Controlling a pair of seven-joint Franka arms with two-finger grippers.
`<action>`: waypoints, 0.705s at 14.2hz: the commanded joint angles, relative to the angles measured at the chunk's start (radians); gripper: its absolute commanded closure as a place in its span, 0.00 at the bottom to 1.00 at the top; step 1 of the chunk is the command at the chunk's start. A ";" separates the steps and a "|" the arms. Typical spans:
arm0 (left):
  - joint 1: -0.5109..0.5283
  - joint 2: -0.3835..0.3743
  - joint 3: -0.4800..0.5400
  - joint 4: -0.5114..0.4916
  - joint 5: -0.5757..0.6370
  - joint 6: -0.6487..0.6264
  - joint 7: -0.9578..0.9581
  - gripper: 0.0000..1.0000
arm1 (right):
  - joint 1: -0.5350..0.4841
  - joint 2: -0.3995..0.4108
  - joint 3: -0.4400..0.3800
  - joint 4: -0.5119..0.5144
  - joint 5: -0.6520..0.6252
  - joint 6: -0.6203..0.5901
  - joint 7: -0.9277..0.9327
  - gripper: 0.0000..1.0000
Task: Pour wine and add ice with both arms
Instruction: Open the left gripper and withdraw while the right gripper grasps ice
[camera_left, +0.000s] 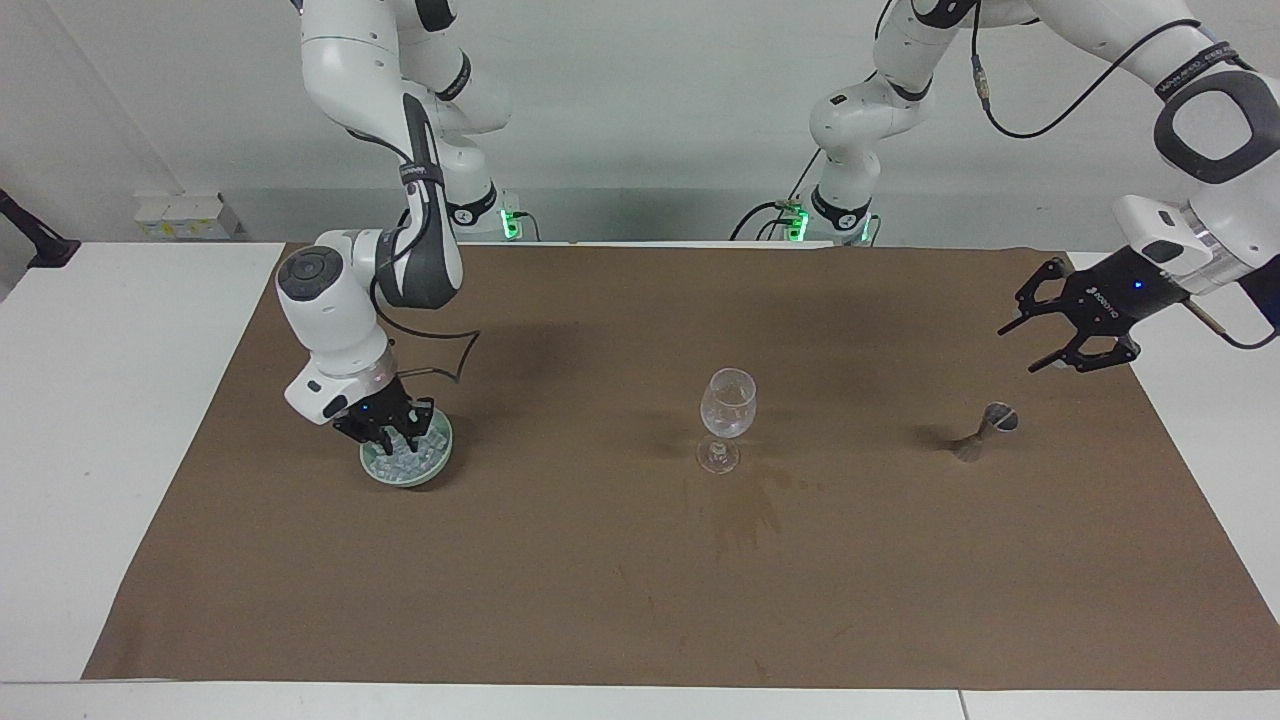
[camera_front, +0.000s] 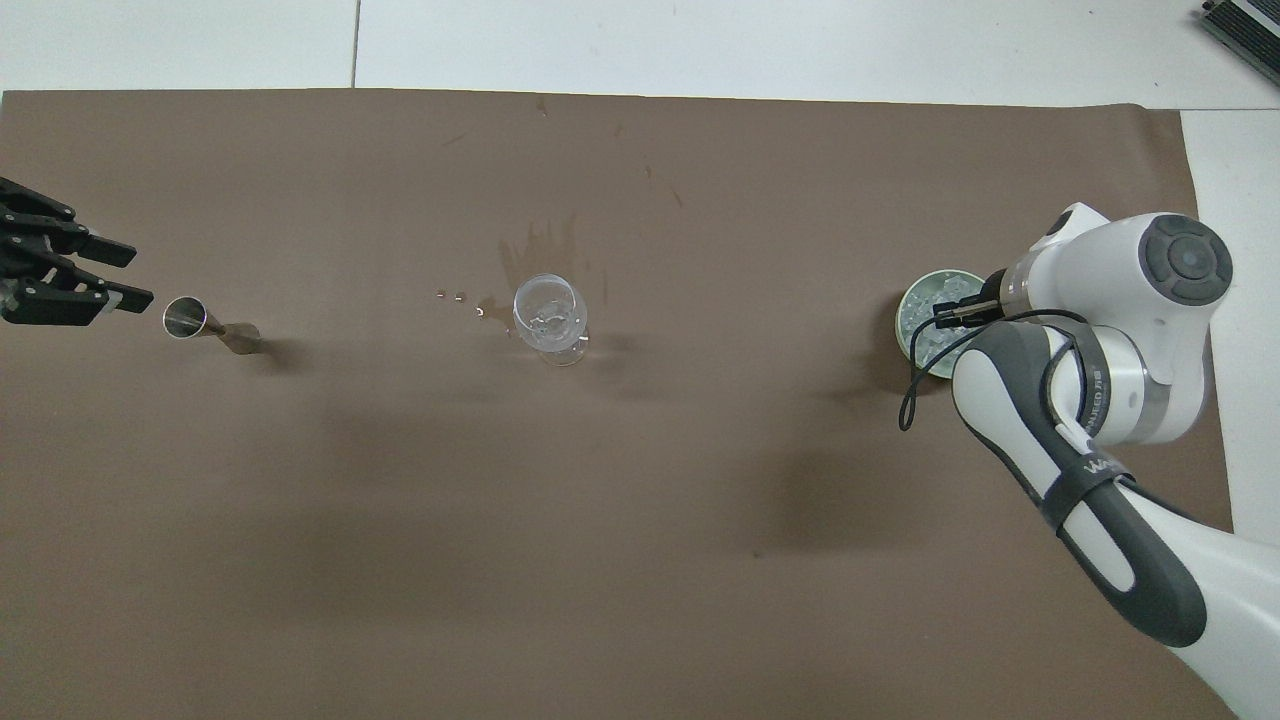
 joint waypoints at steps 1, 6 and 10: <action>-0.052 -0.023 0.019 -0.029 0.128 0.058 -0.246 0.36 | -0.001 -0.005 0.006 0.039 0.027 -0.042 0.001 1.00; -0.088 -0.075 0.012 -0.043 0.225 0.058 -0.806 0.33 | 0.002 -0.046 0.006 0.148 0.029 -0.228 0.002 1.00; -0.123 -0.129 0.013 -0.036 0.273 -0.016 -0.959 0.29 | 0.006 -0.106 0.026 0.185 0.029 -0.284 0.027 1.00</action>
